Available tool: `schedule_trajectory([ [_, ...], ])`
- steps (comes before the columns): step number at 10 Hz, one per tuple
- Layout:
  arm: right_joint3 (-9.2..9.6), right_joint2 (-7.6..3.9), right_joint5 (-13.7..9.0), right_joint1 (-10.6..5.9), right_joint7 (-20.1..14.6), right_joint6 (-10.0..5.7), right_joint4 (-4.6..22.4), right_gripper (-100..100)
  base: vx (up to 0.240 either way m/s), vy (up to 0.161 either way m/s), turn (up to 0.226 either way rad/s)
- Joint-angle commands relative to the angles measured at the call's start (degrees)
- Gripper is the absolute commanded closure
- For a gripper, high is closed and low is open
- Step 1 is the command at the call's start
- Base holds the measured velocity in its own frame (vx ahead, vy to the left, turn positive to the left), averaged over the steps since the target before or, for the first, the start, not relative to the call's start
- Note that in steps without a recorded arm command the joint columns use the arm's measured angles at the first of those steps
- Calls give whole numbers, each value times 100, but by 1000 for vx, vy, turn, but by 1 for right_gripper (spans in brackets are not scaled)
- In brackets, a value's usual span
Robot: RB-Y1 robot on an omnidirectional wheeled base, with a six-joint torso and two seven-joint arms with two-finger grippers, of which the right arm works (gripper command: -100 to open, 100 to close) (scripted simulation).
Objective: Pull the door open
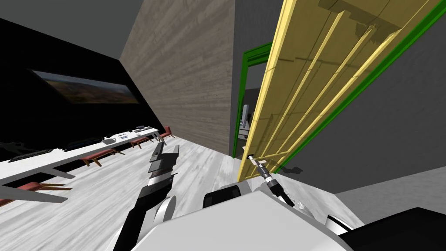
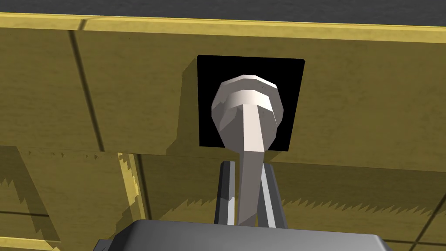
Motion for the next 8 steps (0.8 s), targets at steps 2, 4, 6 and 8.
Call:
schedule_trajectory([
  [2, 79, -63, -17, 62, -85, -289, 192, 100, -137, -44, 115],
  [4, 151, -134, -41, 158, -146, -497, 261, 100, -190, -77, 203],
  [6, -11, -4, 152, -48, -165, -433, 439, 100, -118, -43, 91],
  [8, -226, 89, 355, -193, -171, -327, 507, 100, -229, -58, 173],
])
